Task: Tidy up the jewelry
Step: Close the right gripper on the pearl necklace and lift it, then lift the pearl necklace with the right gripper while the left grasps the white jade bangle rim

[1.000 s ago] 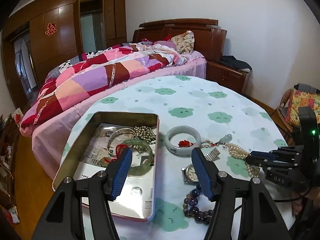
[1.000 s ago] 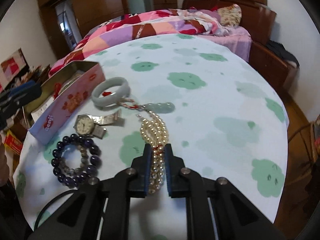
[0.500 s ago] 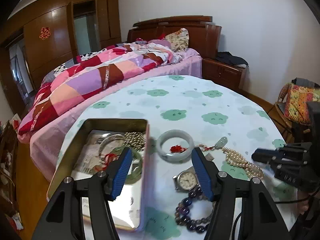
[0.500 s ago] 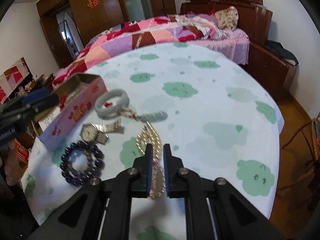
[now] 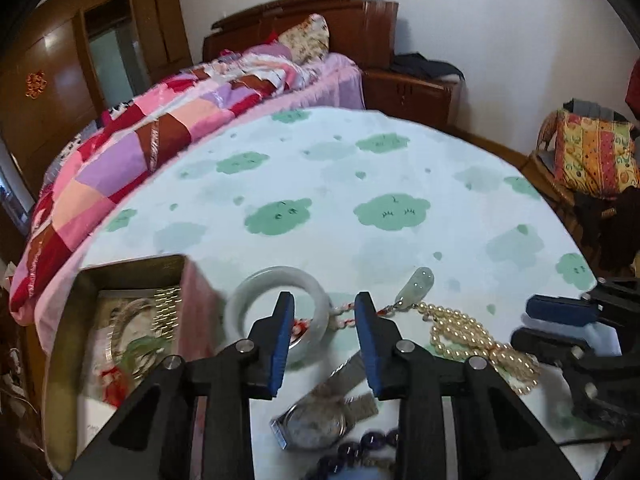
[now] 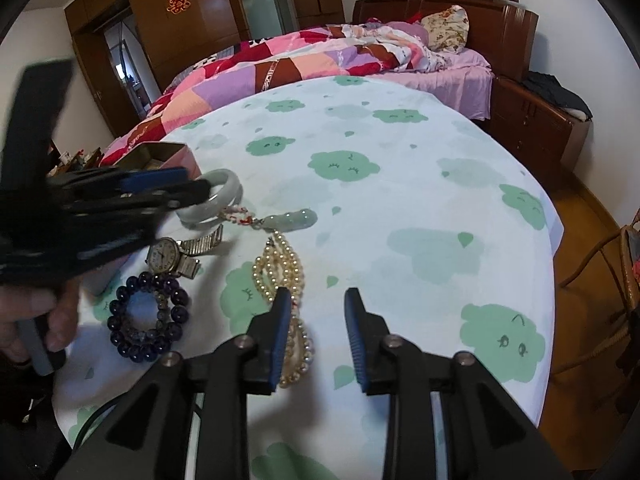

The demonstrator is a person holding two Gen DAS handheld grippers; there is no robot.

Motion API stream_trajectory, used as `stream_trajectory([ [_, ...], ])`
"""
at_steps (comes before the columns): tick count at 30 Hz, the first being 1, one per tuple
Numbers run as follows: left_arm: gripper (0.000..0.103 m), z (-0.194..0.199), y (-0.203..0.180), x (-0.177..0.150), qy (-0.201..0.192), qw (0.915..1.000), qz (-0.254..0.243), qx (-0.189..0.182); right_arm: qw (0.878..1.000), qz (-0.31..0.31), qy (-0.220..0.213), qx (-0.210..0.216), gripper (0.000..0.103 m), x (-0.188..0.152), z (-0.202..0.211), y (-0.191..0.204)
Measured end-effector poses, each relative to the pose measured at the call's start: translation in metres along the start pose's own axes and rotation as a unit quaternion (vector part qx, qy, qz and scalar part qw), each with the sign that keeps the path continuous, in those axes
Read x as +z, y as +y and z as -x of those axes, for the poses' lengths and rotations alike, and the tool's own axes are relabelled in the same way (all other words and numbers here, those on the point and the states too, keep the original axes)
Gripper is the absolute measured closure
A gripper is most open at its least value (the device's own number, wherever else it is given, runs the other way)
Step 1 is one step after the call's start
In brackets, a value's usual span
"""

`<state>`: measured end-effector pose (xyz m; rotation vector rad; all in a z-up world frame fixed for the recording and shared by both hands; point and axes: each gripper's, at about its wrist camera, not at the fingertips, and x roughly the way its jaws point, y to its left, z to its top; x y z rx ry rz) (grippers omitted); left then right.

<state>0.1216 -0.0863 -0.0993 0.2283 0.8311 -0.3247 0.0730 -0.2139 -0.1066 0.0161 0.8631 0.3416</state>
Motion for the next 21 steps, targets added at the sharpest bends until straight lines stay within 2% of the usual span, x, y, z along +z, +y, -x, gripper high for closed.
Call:
stream_trajectory([
  [1, 0.082, -0.009, 0.0, 0.001, 0.012, 0.9999, 0.003, -0.007, 1.0, 0.0, 0.0, 0.001, 0.071, 0.0, 0.0, 0.0],
  [3, 0.087, -0.02, 0.002, 0.001, 0.024, 0.9997, 0.006, -0.003, 1.0, 0.001, -0.001, 0.004, 0.071, -0.001, 0.0, 0.001],
  [4, 0.093, -0.024, 0.003, 0.0, 0.026, 0.9997, 0.004, 0.004, 1.0, 0.003, -0.001, 0.004, 0.071, -0.001, 0.001, 0.001],
  [9, 0.094, -0.009, 0.012, -0.002, 0.004, 0.9996, 0.026, 0.003, 1.0, 0.0, -0.005, 0.003, 0.071, -0.002, 0.002, -0.002],
  [14, 0.093, 0.027, 0.012, -0.007, -0.034, 0.9987, 0.039, -0.005, 1.0, 0.012, 0.001, -0.001, 0.071, -0.004, 0.001, 0.0],
  [15, 0.103, 0.034, 0.011, -0.007, -0.046, 0.9981, 0.04, -0.003, 1.0, 0.016, 0.003, 0.0, 0.071, -0.005, 0.001, 0.001],
  [17, 0.103, 0.052, 0.008, -0.006, -0.072, 0.9968, 0.033, 0.012, 1.0, 0.02, 0.006, 0.0, 0.071, -0.005, 0.0, 0.002],
  [19, 0.103, 0.068, 0.005, -0.004, -0.089, 0.9955, 0.03, 0.001, 1.0, 0.023, 0.01, 0.0, 0.07, -0.006, -0.001, 0.002],
  [21, 0.103, 0.072, 0.004, -0.001, -0.091, 0.9957, 0.019, -0.002, 1.0, 0.023, 0.016, 0.002, 0.07, -0.006, -0.003, 0.002],
])
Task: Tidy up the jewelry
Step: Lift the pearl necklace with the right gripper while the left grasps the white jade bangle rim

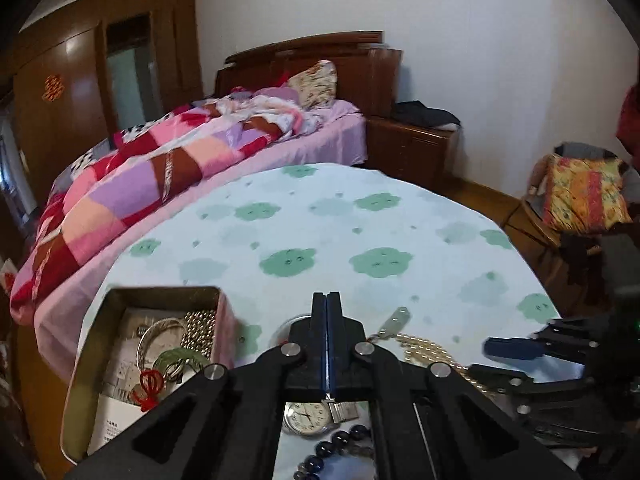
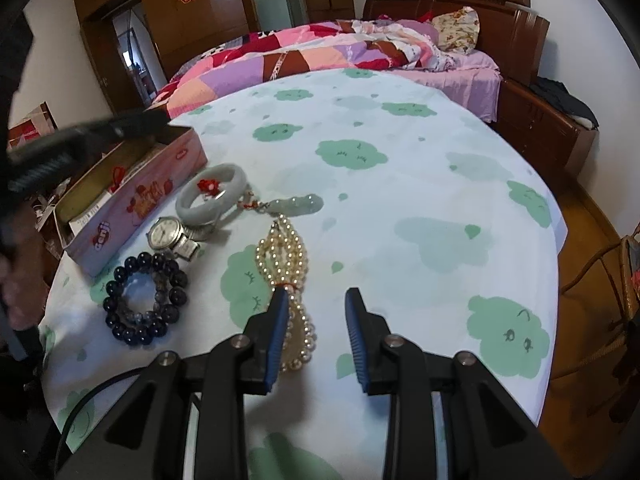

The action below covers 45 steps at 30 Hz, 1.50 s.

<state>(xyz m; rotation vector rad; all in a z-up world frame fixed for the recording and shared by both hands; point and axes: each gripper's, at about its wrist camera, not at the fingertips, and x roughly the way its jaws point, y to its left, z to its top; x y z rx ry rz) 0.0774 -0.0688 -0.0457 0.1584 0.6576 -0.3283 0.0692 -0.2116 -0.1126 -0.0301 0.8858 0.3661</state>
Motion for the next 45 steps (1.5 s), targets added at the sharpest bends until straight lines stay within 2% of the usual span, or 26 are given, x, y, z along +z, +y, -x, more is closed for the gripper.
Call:
stream_trajectory([
  [2, 0.103, 0.0, 0.001, -0.002, 0.004, 1.0, 0.003, -0.006, 1.0, 0.003, 0.003, 0.001, 0.068, -0.001, -0.001, 0.001],
  [3, 0.103, -0.001, 0.001, -0.002, 0.006, 0.9999, 0.003, -0.009, 1.0, 0.005, 0.003, 0.001, 0.064, -0.001, -0.001, 0.002],
  [4, 0.103, -0.004, 0.001, -0.004, 0.013, 0.9999, 0.0, -0.005, 1.0, 0.007, 0.0, -0.001, 0.055, -0.001, 0.001, 0.003],
  [6, 0.103, -0.009, 0.002, -0.007, 0.018, 0.9998, 0.0, 0.009, 1.0, 0.005, -0.008, -0.002, 0.041, -0.001, 0.004, 0.002],
  [8, 0.102, -0.015, 0.005, -0.01, 0.033, 0.9994, 0.008, -0.002, 1.0, 0.007, -0.013, 0.001, 0.041, -0.001, 0.007, 0.004],
  [11, 0.094, -0.022, 0.003, -0.014, 0.046, 0.9988, 0.01, -0.01, 1.0, 0.021, -0.006, 0.003, 0.053, -0.002, 0.007, 0.009],
  [12, 0.083, -0.023, 0.002, -0.016, 0.048, 0.9988, 0.008, -0.007, 1.0, 0.026, -0.004, 0.007, 0.059, -0.003, 0.006, 0.012],
  [13, 0.065, -0.023, 0.001, -0.017, 0.047, 0.9989, 0.007, -0.003, 1.0, 0.03, -0.001, 0.008, 0.062, -0.003, 0.005, 0.014],
  [14, 0.055, -0.023, 0.0, -0.017, 0.045, 0.999, 0.007, 0.0, 0.999, 0.033, 0.001, 0.009, 0.063, -0.004, 0.004, 0.015],
  [15, 0.039, -0.022, 0.0, -0.018, 0.042, 0.9991, 0.007, 0.004, 0.999, 0.036, 0.005, 0.01, 0.063, -0.005, 0.002, 0.016],
  [16, 0.037, -0.02, -0.001, -0.019, 0.034, 0.9994, 0.006, 0.006, 0.999, 0.038, 0.007, 0.011, 0.064, -0.006, 0.0, 0.017],
  [17, 0.037, -0.019, -0.001, -0.019, 0.032, 0.9995, 0.005, 0.003, 0.999, 0.039, 0.009, 0.011, 0.065, -0.007, -0.002, 0.018],
  [21, 0.037, -0.023, 0.0, -0.021, 0.038, 0.9993, 0.004, -0.006, 0.999, 0.053, 0.014, 0.005, 0.087, -0.01, -0.004, 0.021],
  [27, 0.037, -0.036, 0.004, -0.026, 0.06, 0.9977, 0.018, -0.025, 0.999, 0.033, 0.003, 0.017, 0.089, -0.007, 0.004, 0.014],
  [29, 0.046, -0.039, -0.001, -0.026, 0.065, 0.9975, 0.007, -0.029, 0.999, 0.027, -0.004, 0.015, 0.089, -0.005, 0.006, 0.011],
  [31, 0.058, -0.043, -0.006, -0.026, 0.073, 0.9968, -0.003, -0.034, 1.0, 0.023, -0.005, 0.016, 0.089, -0.004, 0.007, 0.01],
  [38, 0.071, -0.066, -0.018, -0.027, 0.108, 0.9933, -0.03, -0.029, 1.0, 0.014, -0.003, 0.02, 0.089, -0.004, 0.004, 0.007],
  [39, 0.077, -0.069, -0.018, -0.028, 0.114, 0.9925, -0.03, -0.031, 1.0, 0.013, -0.004, 0.021, 0.089, -0.004, 0.004, 0.007],
  [42, 0.079, -0.075, -0.019, -0.029, 0.123, 0.9916, -0.03, -0.028, 1.0, 0.006, -0.004, 0.025, 0.089, -0.004, 0.004, 0.005],
  [45, 0.094, -0.073, -0.021, -0.029, 0.118, 0.992, -0.039, -0.022, 1.0, 0.006, -0.007, 0.027, 0.089, -0.004, 0.005, 0.005],
])
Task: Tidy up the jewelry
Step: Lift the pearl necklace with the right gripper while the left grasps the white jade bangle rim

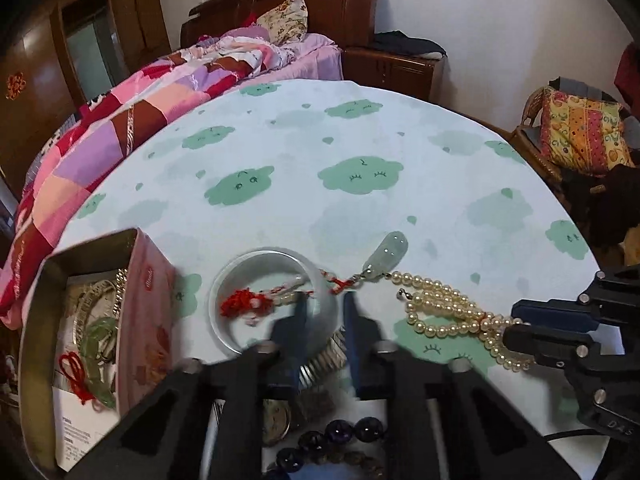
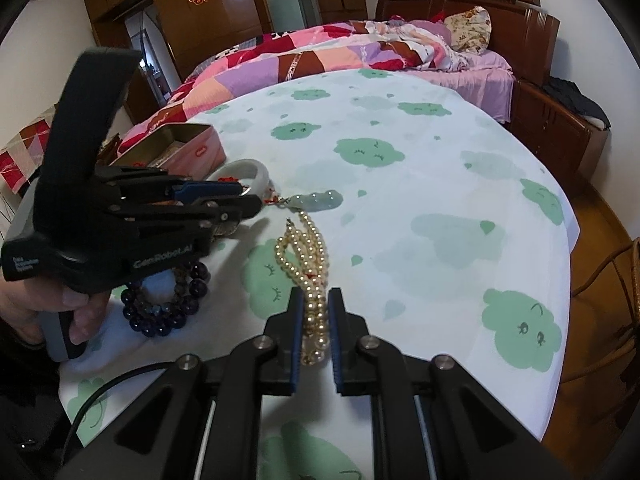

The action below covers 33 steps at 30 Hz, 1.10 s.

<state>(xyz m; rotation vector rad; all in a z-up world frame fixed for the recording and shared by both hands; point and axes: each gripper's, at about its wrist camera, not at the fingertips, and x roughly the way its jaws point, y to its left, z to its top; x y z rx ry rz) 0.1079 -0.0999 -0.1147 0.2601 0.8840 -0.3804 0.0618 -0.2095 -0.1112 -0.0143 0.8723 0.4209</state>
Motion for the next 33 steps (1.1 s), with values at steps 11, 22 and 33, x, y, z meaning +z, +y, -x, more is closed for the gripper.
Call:
stream_trajectory([
  [11, 0.103, 0.031, -0.009, -0.002, -0.049, 0.9983, -0.018, 0.025, 1.0, 0.005, -0.003, -0.002, 0.093, 0.002, 0.0, 0.004],
  [22, 0.103, 0.055, 0.001, 0.001, -0.081, 0.9966, 0.008, 0.012, 1.0, -0.001, 0.017, -0.009, 0.077, -0.003, -0.01, -0.001],
  [33, 0.04, 0.041, 0.014, -0.004, -0.065, 0.997, 0.041, -0.01, 1.0, 0.005, 0.005, -0.017, 0.093, -0.002, -0.003, -0.001],
])
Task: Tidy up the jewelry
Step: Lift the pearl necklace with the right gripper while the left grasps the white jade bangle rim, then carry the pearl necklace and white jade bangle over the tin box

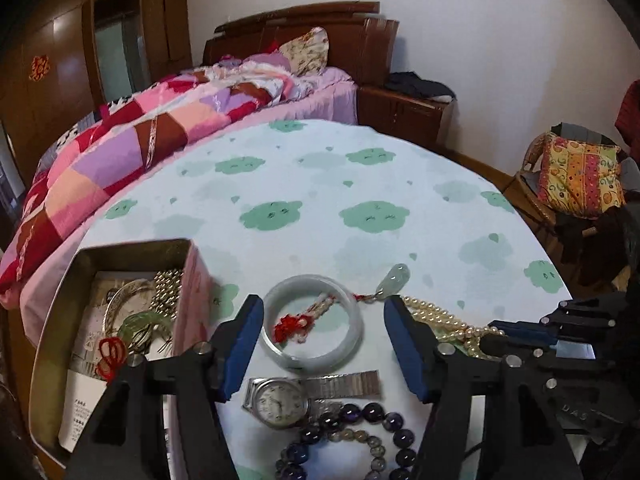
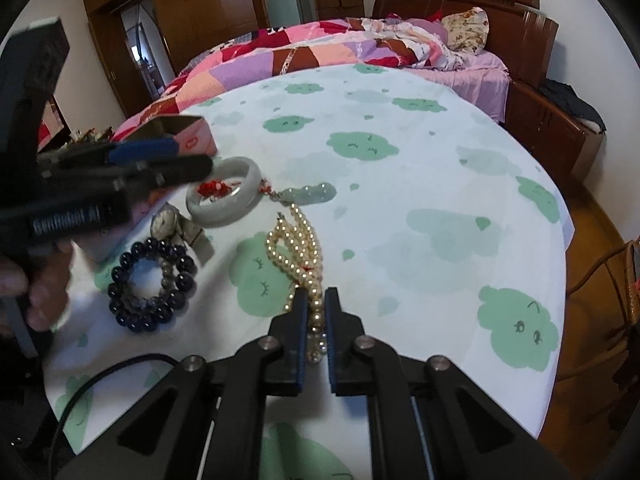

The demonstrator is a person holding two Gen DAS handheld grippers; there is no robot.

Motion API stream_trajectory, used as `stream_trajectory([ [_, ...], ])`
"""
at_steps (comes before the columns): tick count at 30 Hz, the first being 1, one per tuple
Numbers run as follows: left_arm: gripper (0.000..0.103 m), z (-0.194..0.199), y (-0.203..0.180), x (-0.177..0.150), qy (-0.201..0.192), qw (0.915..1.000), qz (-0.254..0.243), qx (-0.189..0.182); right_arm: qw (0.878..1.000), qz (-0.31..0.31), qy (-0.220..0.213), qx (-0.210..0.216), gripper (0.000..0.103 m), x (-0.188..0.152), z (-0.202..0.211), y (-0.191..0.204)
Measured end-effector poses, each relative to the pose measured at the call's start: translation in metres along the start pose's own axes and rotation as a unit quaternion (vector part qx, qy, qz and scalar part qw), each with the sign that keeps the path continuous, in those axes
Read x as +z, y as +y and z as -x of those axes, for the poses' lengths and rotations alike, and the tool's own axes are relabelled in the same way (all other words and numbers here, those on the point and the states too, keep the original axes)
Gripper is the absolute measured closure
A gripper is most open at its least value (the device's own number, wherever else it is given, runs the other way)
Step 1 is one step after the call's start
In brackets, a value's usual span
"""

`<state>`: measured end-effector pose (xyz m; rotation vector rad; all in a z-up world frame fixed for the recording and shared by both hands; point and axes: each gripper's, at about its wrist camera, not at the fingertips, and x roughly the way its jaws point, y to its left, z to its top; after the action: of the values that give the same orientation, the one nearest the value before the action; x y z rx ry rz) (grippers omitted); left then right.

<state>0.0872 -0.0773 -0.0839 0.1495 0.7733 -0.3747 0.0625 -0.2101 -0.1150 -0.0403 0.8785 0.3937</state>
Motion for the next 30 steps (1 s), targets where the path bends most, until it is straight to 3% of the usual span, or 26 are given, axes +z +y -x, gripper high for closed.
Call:
stream_trajectory([
  [5, 0.042, -0.005, -0.02, -0.001, 0.006, 0.999, -0.044, -0.007, 1.0, -0.012, -0.011, 0.005, 0.093, 0.005, 0.008, -0.005],
  [7, 0.07, -0.012, -0.023, -0.001, 0.022, 0.9983, -0.052, -0.015, 1.0, -0.017, -0.017, 0.006, 0.094, 0.006, 0.011, -0.007],
  [10, 0.078, -0.027, -0.024, -0.005, 0.047, 0.9973, -0.053, -0.019, 0.999, -0.022, -0.023, 0.011, 0.094, 0.01, 0.016, -0.007],
  [15, 0.079, -0.04, -0.021, -0.006, 0.064, 0.9968, -0.043, -0.023, 1.0, -0.013, -0.014, 0.013, 0.094, 0.01, 0.01, -0.002],
  [16, 0.091, -0.042, -0.018, -0.006, 0.067, 0.9969, -0.036, -0.021, 1.0, -0.016, -0.01, 0.012, 0.094, 0.009, 0.006, -0.003],
  [17, 0.095, -0.042, -0.016, -0.006, 0.067, 0.997, -0.034, -0.019, 1.0, -0.018, -0.006, 0.011, 0.094, 0.008, 0.004, -0.004],
  [30, 0.095, 0.025, -0.001, 0.014, -0.016, 0.9997, -0.014, -0.011, 0.998, -0.019, -0.062, 0.02, 0.094, 0.024, 0.038, 0.005],
])
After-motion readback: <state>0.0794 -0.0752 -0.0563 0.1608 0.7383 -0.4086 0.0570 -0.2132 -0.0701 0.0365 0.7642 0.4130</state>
